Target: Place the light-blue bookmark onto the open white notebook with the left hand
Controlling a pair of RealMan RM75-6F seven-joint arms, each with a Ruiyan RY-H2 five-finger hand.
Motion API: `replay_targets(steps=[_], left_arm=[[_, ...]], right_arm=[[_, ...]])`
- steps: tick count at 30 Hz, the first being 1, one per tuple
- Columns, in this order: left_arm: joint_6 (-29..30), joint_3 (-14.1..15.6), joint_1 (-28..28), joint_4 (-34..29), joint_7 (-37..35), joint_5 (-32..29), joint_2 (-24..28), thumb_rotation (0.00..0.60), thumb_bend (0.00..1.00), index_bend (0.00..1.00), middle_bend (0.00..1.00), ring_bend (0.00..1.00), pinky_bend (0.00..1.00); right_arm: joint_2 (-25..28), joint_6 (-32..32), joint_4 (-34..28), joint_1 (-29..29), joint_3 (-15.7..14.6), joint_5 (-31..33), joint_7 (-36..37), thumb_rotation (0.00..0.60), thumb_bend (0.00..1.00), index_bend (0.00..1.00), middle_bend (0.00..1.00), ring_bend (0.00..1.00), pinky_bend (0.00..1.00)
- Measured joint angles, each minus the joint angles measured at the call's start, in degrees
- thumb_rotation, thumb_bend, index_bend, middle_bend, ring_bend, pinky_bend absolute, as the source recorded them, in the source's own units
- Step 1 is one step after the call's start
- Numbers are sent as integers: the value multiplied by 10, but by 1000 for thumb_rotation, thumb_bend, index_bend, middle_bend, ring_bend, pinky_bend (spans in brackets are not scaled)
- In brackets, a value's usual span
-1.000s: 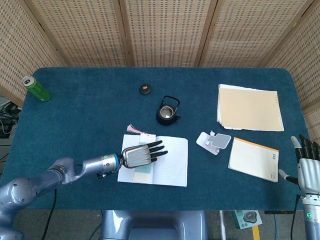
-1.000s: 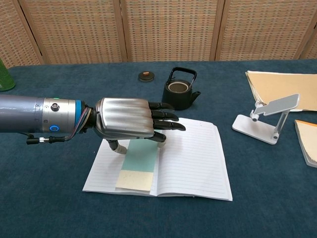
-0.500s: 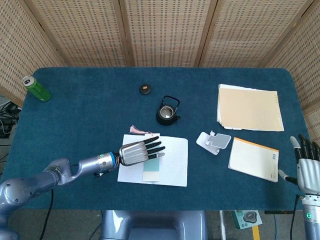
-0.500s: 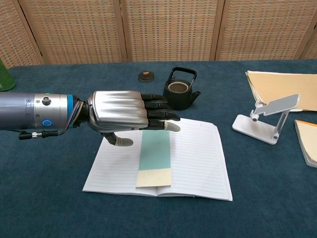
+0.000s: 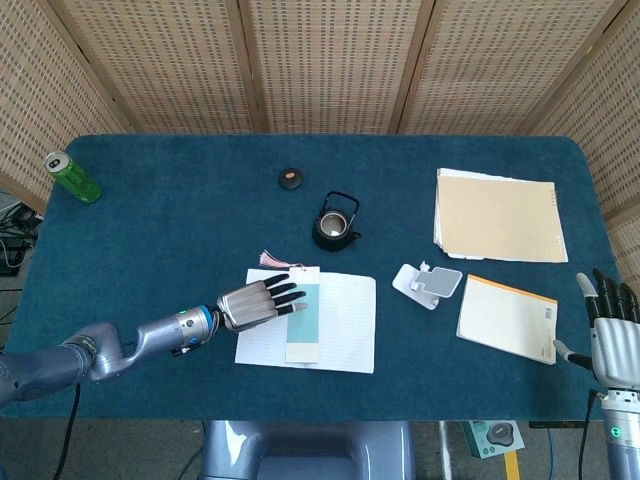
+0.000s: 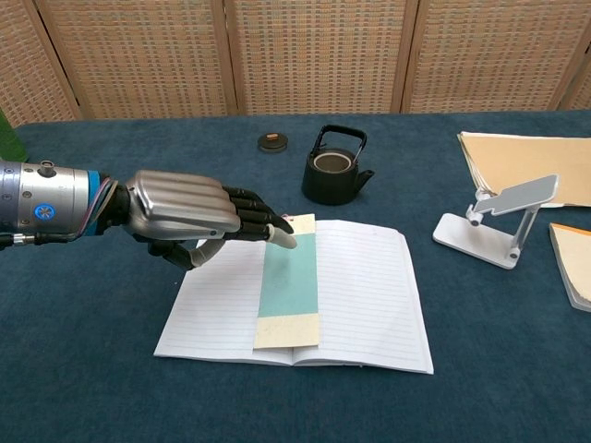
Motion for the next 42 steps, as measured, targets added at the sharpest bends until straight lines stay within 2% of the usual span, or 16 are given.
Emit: replay_targets(steps=[7,22,42], left_arm=[[-43,-7,-13,-33,11,-20,11,600,1000,0,0,0,62],[-89,-20,-18,-33,41,-43,-12,600,1000,4,0,0,61],[-91,-7,-11,-35,52,-33,-4,600,1000,39,0,0,68]], right_arm=[[1,0,-2,0,0,-1,2,600,100,56,0,0,0],[3,0,-1,-1,2,3,7,600,101,56,0,0,0],[0,-2,2,0,1,3,1,600,101,56,0,0,0]])
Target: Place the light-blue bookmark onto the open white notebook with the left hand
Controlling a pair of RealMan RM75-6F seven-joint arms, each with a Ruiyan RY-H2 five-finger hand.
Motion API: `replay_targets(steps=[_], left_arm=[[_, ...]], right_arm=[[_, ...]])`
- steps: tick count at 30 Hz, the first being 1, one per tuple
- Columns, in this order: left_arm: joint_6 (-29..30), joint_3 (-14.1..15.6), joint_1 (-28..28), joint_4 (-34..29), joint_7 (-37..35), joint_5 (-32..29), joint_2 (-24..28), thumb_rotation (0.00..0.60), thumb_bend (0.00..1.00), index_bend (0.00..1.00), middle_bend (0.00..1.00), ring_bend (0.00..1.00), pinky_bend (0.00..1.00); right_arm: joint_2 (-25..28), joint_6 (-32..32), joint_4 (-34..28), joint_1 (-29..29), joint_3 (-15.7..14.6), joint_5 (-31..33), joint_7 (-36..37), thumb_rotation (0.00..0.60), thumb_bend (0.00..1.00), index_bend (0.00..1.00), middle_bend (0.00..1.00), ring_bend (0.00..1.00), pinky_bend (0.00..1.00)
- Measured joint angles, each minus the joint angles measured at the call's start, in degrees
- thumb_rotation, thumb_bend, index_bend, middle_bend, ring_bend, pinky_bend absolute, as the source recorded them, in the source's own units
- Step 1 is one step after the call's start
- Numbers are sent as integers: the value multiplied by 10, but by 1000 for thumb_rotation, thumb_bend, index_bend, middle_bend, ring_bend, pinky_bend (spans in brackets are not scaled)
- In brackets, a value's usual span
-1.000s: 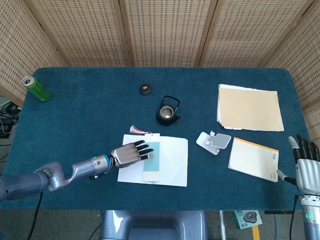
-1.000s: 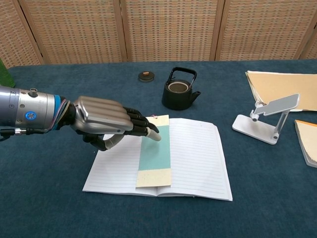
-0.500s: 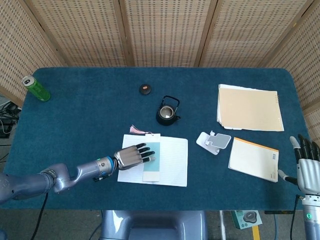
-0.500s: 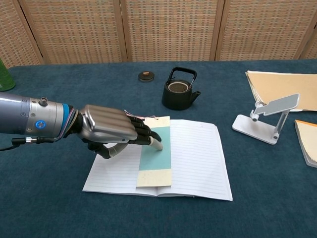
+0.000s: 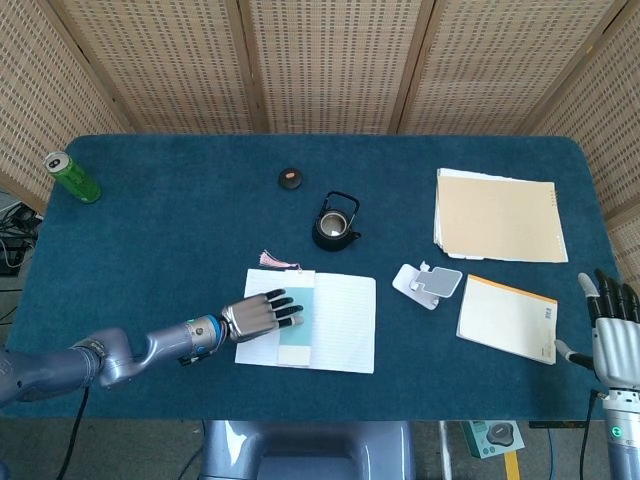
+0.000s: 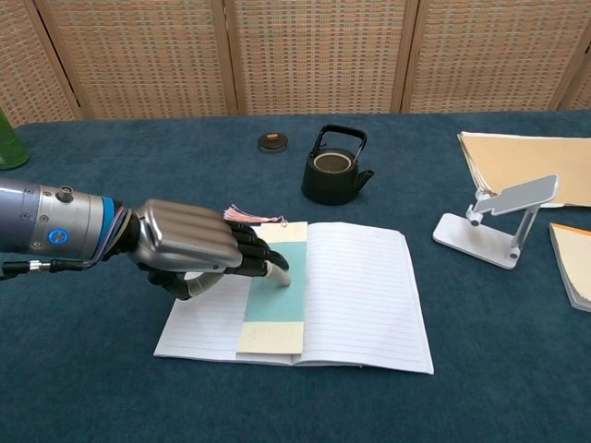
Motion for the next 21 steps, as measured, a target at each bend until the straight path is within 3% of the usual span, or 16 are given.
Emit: replay_targets(steps=[21], left_arm=[[20,13,5,4,-6,25,12,600,1000,48,0,0,68]], right_arm=[[-1,-1,-2,1,-2,-2,-2,600,101,56,0,0,0]])
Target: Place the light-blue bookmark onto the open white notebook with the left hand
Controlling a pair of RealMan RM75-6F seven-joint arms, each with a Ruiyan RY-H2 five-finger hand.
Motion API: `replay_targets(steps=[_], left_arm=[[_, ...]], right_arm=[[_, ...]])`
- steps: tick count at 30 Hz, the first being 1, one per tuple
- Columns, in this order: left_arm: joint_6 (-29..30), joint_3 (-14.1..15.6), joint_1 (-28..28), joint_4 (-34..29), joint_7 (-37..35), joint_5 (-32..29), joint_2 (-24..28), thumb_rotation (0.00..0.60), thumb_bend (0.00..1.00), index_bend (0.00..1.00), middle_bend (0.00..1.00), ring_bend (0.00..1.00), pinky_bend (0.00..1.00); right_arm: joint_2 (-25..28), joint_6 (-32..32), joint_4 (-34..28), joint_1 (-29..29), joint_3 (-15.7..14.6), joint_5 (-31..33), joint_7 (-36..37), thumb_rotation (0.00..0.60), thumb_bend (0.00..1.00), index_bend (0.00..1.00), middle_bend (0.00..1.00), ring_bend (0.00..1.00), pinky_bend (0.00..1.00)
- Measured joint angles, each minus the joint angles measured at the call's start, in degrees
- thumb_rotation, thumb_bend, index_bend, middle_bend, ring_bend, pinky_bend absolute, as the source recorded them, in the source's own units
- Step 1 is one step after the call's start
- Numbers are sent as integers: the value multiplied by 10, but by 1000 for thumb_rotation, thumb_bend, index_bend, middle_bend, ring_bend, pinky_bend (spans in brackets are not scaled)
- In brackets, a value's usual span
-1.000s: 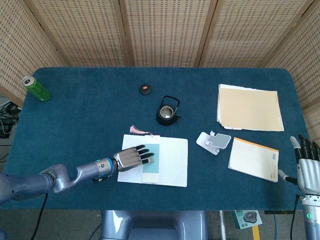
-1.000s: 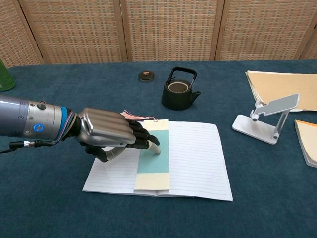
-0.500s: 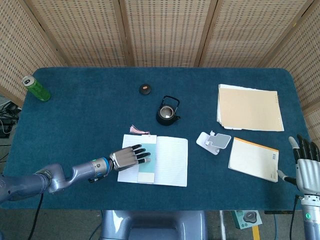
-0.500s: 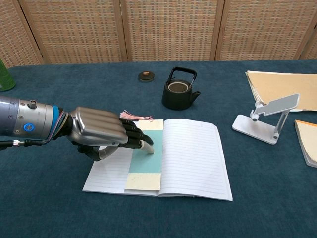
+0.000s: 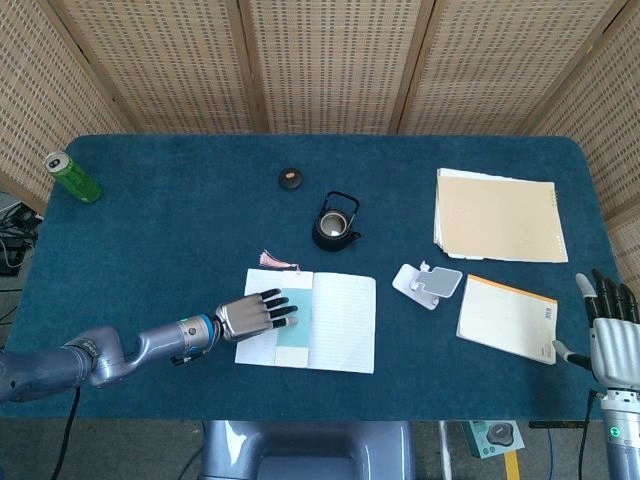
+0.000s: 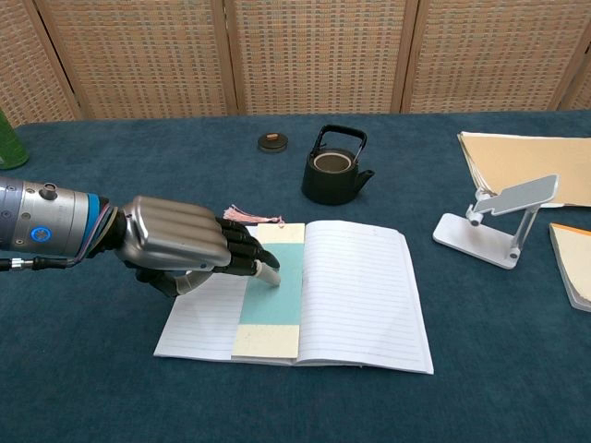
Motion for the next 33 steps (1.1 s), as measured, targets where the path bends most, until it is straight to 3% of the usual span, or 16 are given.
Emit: replay_targets(steps=[23,33], left_arm=[[-9,-2,2,0,9,-5,1,600,1000,49,0,0,68],[26,-14,15,-1,2,-11,4,600,1000,32,0,0,22]], right_arm=[[2,4,-3,-1,1,-2,2,600,101,56,0,0,0],[3,8,-5,-2,2,-2,2,600,101,56,0,0,0]])
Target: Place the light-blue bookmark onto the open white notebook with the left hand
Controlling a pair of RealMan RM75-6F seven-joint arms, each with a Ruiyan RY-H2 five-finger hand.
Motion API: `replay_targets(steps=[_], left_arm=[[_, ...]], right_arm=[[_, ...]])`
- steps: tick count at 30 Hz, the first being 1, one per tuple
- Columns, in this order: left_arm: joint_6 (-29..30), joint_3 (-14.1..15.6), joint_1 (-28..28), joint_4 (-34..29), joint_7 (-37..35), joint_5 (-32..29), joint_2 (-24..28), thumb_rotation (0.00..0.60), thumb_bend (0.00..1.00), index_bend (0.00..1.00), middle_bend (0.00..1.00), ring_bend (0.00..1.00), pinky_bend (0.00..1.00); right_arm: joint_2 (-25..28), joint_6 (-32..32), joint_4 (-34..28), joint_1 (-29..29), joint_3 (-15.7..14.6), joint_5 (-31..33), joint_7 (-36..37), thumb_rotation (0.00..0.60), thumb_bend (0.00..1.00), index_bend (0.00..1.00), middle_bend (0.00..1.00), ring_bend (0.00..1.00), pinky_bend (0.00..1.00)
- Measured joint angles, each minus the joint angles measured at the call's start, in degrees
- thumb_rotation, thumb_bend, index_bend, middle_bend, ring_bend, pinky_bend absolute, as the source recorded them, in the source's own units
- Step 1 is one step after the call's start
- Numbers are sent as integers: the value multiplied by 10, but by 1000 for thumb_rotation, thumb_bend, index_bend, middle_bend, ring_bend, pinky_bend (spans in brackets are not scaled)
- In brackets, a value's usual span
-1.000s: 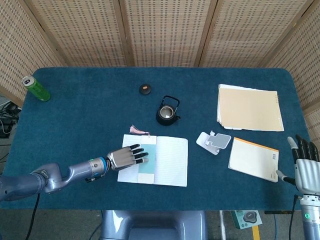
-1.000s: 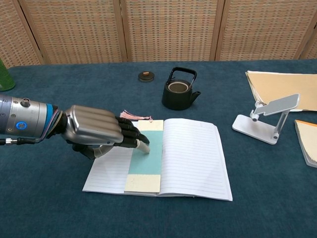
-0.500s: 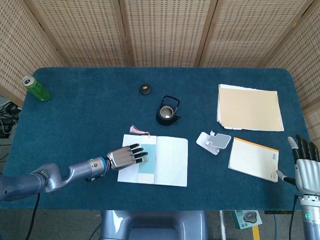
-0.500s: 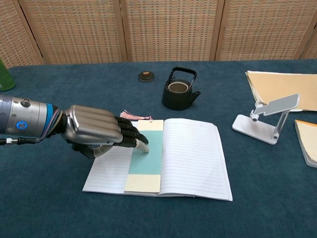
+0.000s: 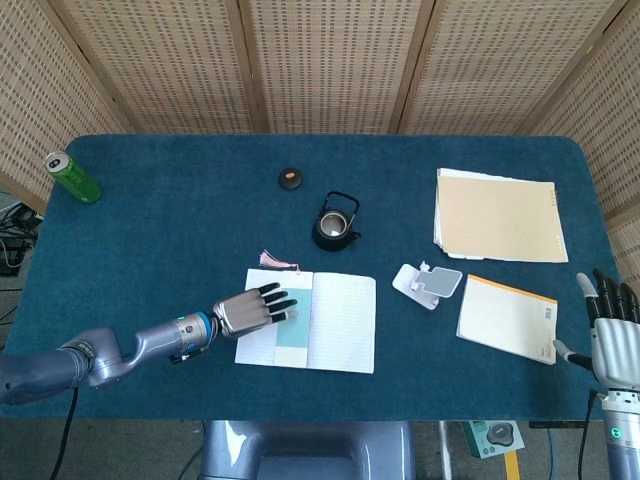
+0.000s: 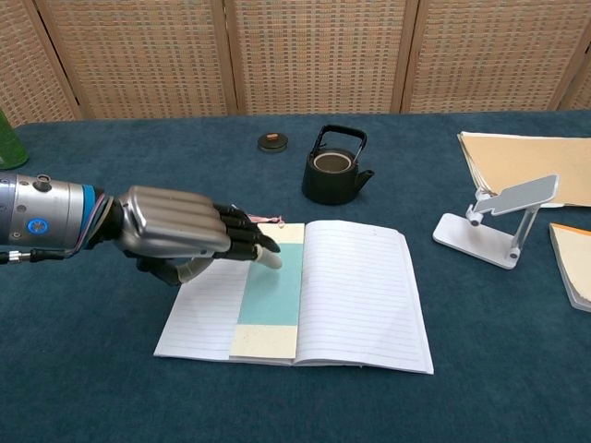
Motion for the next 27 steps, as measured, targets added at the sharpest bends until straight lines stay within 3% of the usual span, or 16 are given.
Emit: replay_targets(steps=[3,9,13,20,27], left_arm=[[32,-13,11,-4,-9,-7,5,600,947,5,0,0,3],[138,-60,57,-29,-15,-47,18,600,475,0,0,0,0],[224,-87,111,-60,36,-86,26,600,314,0,0,0,0],[366,-103,240,-131,149,-162,33,600,255,0,0,0,0],[463,-69,381,-206,183,-214,64,600,245,0,0,0,0]], right_arm=[[0,1,0,0,1,0,2,600,101,56,0,0,0],[0,7,0,-1,1,-6,7,600,101,51,0,0,0],[2,15,-3,-2,0,-13,12,600,101,45,0,0,0],[5,31,-17,-2,-7,-38,14,600,100,36,0,0,0],[16,50,-50,-4,-17,-67,6,600,100,26,0,0,0]])
